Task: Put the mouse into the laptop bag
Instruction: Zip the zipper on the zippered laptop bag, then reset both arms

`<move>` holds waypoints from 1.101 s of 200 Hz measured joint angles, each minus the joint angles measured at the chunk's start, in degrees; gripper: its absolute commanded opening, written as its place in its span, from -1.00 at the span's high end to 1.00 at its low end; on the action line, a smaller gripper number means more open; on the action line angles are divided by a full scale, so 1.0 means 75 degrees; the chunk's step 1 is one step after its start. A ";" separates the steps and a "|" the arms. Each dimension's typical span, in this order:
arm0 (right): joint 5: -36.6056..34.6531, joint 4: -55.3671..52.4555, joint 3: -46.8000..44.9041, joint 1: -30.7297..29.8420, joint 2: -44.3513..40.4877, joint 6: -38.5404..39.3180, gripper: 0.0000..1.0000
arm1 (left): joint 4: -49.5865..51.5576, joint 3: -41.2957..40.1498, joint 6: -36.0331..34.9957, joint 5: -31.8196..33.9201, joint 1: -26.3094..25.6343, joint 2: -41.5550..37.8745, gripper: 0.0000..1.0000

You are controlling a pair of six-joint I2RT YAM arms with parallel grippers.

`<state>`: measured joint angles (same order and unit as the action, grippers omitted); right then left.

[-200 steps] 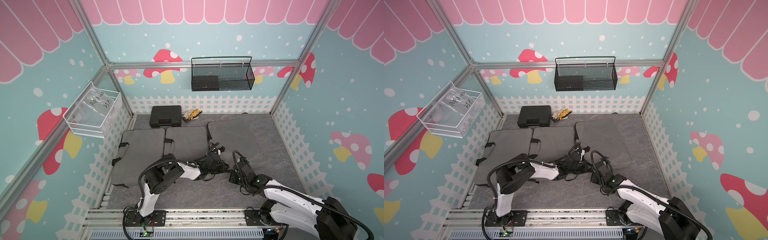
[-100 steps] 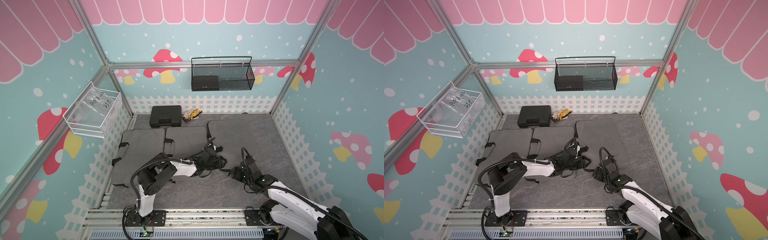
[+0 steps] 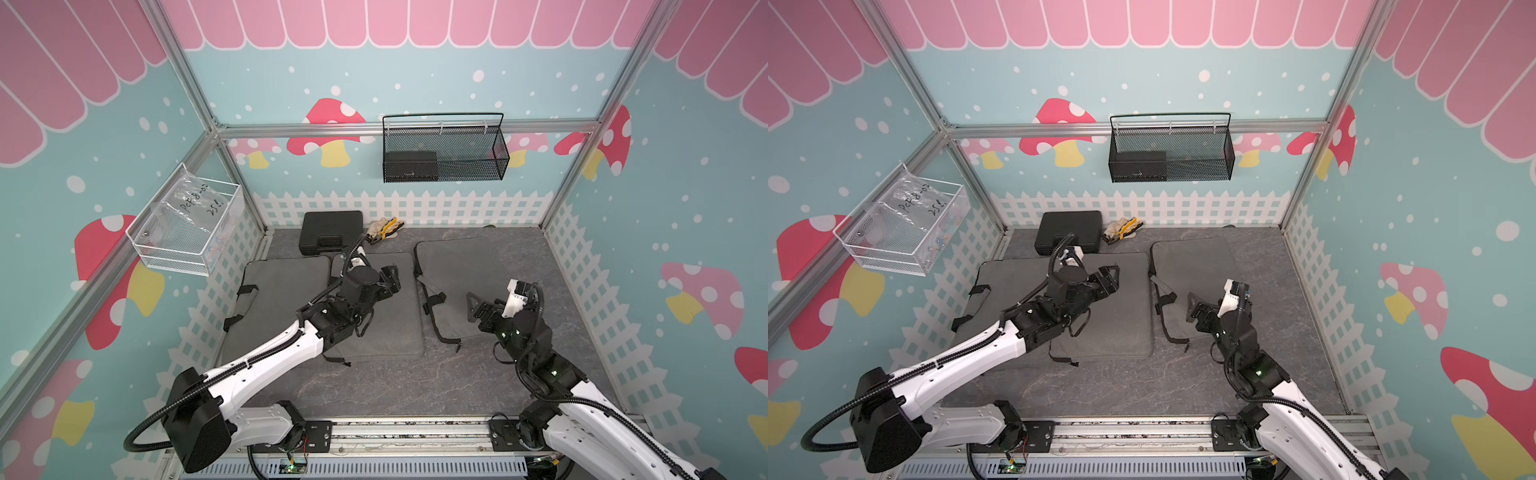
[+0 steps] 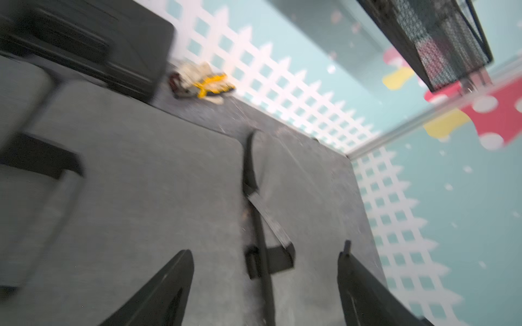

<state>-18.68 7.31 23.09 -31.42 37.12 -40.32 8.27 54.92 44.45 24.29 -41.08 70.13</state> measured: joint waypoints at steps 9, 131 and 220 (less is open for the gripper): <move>-0.0297 0.0629 -0.0254 0.0020 0.0076 0.0560 -0.99 | -0.0163 -0.0335 -0.0417 0.0309 0.0125 -0.0297 -0.88; -0.1472 0.6435 -0.2075 0.2381 0.4266 0.5112 -0.99 | -0.5869 -0.6630 -0.4290 0.2410 0.4278 -0.1897 -0.99; 0.0256 0.9544 -0.2229 0.3867 0.6694 0.5426 -0.99 | -0.8381 -0.5502 -0.4707 0.1186 0.4899 0.1492 -0.99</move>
<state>-16.75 78.89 6.37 -2.42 87.33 0.38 -54.59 13.65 9.15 33.19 -4.34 81.32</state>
